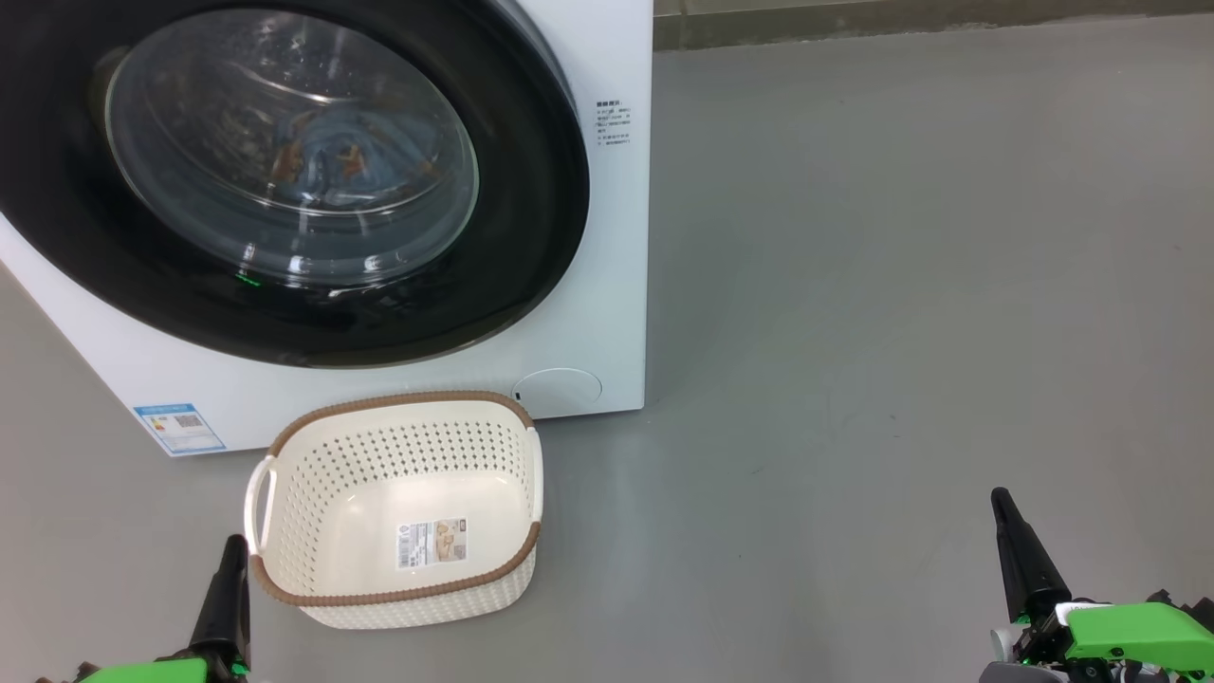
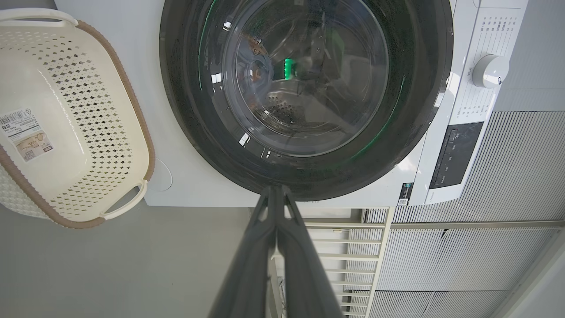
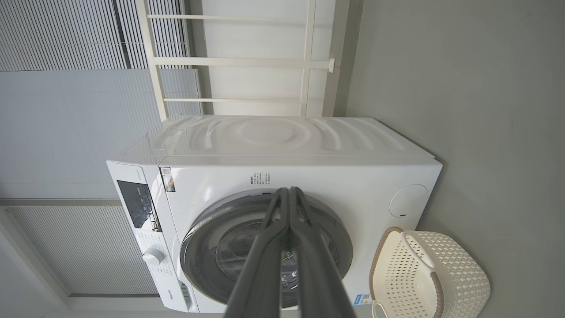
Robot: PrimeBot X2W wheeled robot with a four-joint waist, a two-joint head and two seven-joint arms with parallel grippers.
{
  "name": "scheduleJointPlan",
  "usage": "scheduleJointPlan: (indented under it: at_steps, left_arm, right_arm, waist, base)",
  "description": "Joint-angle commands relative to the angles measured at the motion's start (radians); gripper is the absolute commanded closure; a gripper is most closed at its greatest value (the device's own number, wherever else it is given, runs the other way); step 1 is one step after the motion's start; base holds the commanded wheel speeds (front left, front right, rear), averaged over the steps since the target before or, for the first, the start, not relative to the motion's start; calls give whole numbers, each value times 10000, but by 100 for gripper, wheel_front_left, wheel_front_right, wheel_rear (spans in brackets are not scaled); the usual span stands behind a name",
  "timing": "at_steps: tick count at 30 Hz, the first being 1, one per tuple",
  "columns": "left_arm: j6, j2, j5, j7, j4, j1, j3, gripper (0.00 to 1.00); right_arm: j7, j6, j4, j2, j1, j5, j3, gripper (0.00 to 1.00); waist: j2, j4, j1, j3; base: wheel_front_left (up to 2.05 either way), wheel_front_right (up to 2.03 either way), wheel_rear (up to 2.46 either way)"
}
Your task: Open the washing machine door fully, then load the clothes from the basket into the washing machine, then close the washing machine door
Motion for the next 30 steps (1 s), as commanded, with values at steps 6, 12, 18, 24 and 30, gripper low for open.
scheduleJointPlan:
  at_steps: [6,12,18,24,30]
  left_arm:
    - [-106,198,-29,41,-200,-393,334,100]
    - [-106,197,-29,41,-200,-393,334,100]
    - [-106,197,-28,41,-200,-393,335,100]
    - [-106,197,-28,41,-200,-393,335,100]
    - [-106,197,-28,41,-200,-393,335,100]
  right_arm:
    - [81,-11,-247,-35,-400,29,226,100]
    - [81,-11,-247,-35,-400,29,227,100]
    - [80,-11,-247,-35,-399,30,228,100]
    - [80,-11,-247,-35,-399,30,228,100]
    - [80,-11,-247,-35,-399,31,228,100]
  waist:
    - [0,0,0,0]
    - [0,0,0,0]
    - [0,0,0,0]
    - [0,0,0,0]
    - [0,0,0,0]
  base:
    - [0,0,0]
    - [0,0,0]
    - [0,0,0]
    - [0,0,0]
    - [0,0,0]
